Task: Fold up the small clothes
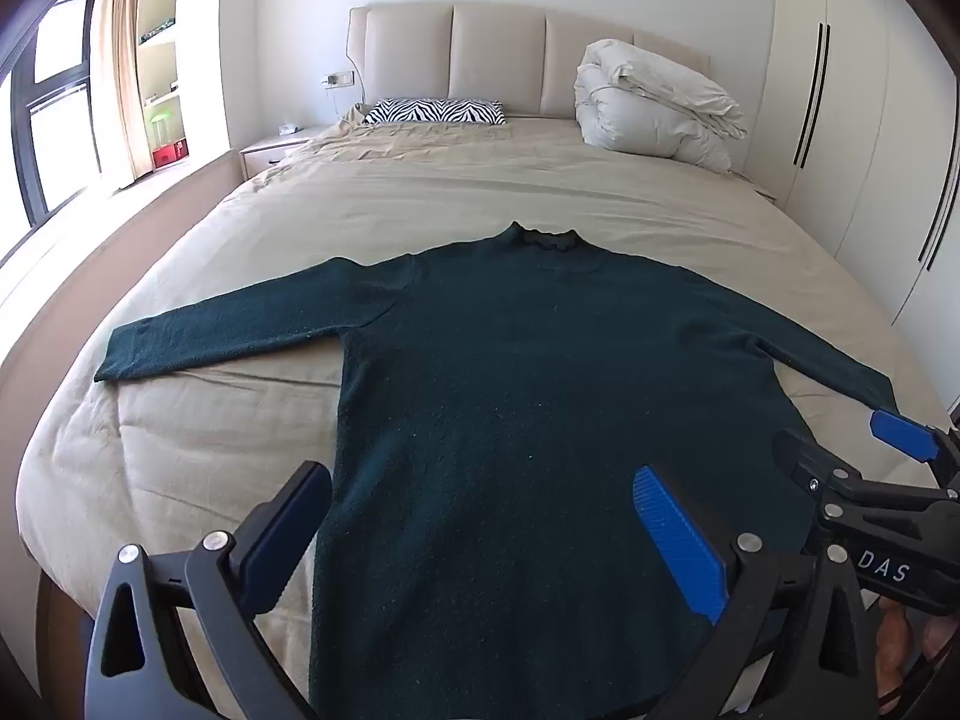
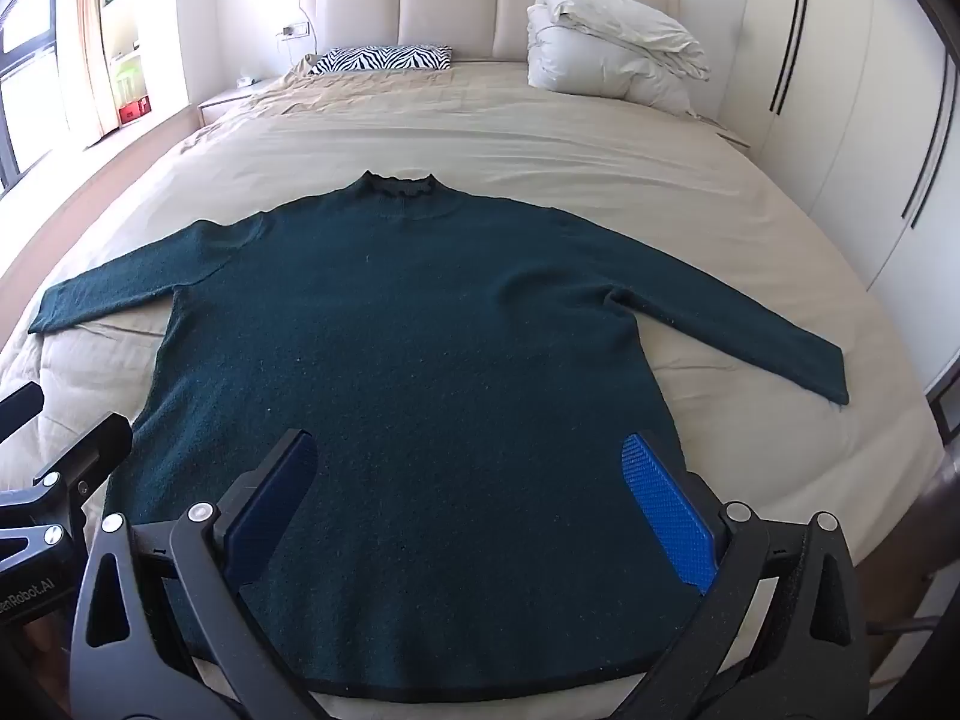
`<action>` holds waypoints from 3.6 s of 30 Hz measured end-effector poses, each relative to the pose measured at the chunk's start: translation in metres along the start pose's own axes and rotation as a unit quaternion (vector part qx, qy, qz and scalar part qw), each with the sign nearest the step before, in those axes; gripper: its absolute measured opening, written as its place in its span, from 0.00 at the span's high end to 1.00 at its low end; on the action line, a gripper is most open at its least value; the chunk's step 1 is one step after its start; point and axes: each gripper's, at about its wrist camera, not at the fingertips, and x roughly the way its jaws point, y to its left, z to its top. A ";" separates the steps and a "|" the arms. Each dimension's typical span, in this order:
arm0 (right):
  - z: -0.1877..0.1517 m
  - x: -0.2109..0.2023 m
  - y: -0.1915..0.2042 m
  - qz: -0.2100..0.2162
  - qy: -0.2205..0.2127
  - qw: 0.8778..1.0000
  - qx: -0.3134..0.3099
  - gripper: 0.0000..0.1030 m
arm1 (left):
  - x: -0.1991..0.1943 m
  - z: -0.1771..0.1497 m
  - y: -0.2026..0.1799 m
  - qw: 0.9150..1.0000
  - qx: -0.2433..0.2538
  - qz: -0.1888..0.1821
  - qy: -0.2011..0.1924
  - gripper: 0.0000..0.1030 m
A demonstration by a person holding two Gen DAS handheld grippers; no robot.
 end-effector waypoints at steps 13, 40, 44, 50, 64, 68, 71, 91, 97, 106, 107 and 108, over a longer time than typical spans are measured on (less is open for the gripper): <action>-0.001 0.002 0.002 -0.001 0.002 1.000 -0.002 0.00 | 0.000 0.000 -0.001 1.000 0.003 0.003 -0.002 0.00; -0.006 0.003 0.003 0.003 0.006 1.000 0.000 0.00 | 0.002 -0.004 0.004 1.000 0.003 0.004 -0.001 0.00; -0.007 0.003 0.003 0.003 0.006 1.000 -0.001 0.00 | 0.001 -0.003 0.003 1.000 0.002 0.004 0.000 0.00; -0.007 0.005 0.004 0.003 0.008 1.000 0.000 0.00 | 0.001 -0.003 0.003 1.000 0.002 0.004 0.000 0.00; -0.009 0.006 0.005 0.003 0.009 1.000 -0.001 0.00 | 0.002 -0.003 0.003 1.000 0.002 0.004 0.001 0.00; -0.010 0.007 0.006 0.003 0.011 1.000 -0.002 0.00 | 0.002 -0.004 0.004 1.000 0.002 0.004 0.001 0.00; -0.010 0.007 0.006 0.004 0.011 1.000 -0.001 0.00 | 0.002 -0.004 0.003 1.000 0.002 0.004 0.001 0.00; -0.011 0.008 0.007 0.004 0.013 1.000 -0.003 0.00 | 0.002 -0.006 0.003 1.000 0.002 0.003 0.002 0.00; -0.011 0.010 0.010 0.003 0.015 1.000 -0.004 0.00 | 0.003 -0.009 0.003 1.000 0.000 0.002 0.003 0.00; -0.007 0.013 0.015 0.004 0.019 1.000 -0.008 0.00 | 0.009 -0.013 0.016 1.000 -0.012 -0.014 0.008 0.00; -0.006 0.014 0.015 0.005 0.019 1.000 -0.007 0.00 | 0.011 -0.010 0.025 1.000 -0.021 -0.020 0.009 0.00; -0.004 0.015 0.016 0.007 0.018 1.000 -0.006 0.00 | 0.013 -0.009 0.034 0.999 -0.035 -0.027 0.010 0.00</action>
